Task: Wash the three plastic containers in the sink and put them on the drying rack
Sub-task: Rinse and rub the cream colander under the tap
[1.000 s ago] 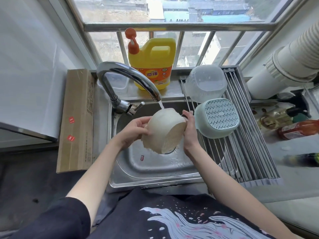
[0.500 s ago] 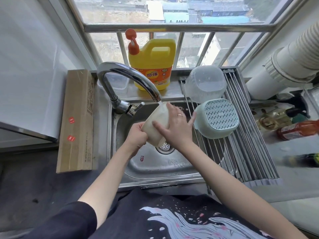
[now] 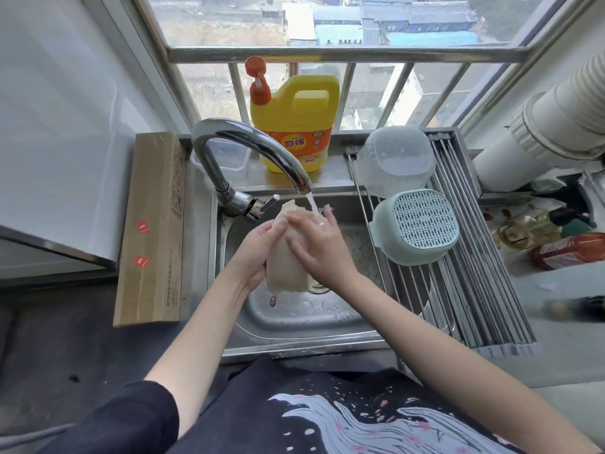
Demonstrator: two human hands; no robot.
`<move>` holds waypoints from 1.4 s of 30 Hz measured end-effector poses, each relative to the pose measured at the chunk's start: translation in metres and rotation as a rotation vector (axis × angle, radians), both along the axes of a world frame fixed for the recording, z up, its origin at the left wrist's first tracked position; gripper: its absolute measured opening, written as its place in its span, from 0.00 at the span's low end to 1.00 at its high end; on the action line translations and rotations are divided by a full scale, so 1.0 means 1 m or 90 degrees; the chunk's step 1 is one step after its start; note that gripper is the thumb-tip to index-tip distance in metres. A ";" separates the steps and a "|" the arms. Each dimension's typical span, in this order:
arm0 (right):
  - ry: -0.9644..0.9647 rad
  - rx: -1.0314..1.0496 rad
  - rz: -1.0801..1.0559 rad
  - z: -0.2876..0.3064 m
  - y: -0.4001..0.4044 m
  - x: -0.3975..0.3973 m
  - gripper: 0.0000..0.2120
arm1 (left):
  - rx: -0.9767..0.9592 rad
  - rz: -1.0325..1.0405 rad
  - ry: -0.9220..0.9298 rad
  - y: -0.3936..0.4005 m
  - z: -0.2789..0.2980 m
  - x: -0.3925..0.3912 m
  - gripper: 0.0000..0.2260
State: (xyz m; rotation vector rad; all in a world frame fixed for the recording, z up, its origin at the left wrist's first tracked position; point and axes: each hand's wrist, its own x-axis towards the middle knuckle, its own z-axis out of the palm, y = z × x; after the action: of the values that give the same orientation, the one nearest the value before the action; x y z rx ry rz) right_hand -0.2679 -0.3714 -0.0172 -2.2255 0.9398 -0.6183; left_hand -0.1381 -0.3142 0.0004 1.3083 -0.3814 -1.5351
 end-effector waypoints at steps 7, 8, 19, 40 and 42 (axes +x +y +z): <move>-0.076 0.427 -0.275 -0.005 -0.039 -0.029 0.27 | -0.009 0.171 -0.070 0.001 -0.002 0.005 0.10; -0.093 0.452 -0.283 -0.003 -0.041 -0.030 0.25 | 0.004 0.205 -0.089 -0.001 0.000 0.002 0.11; 0.024 0.391 -0.092 0.018 -0.025 0.007 0.38 | -0.051 0.150 -0.215 -0.006 0.000 -0.007 0.14; 0.092 0.483 -0.144 0.024 -0.024 0.002 0.40 | -0.073 0.120 -0.317 -0.003 0.006 -0.009 0.21; 0.080 0.447 -0.146 0.024 -0.021 0.002 0.29 | -0.063 0.123 -0.319 -0.001 0.005 -0.010 0.20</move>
State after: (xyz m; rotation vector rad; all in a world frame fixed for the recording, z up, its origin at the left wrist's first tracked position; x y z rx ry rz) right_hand -0.2663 -0.3923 0.0067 -1.5520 1.2553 -0.1902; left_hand -0.1484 -0.3155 0.0057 1.5947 -0.6175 -1.0043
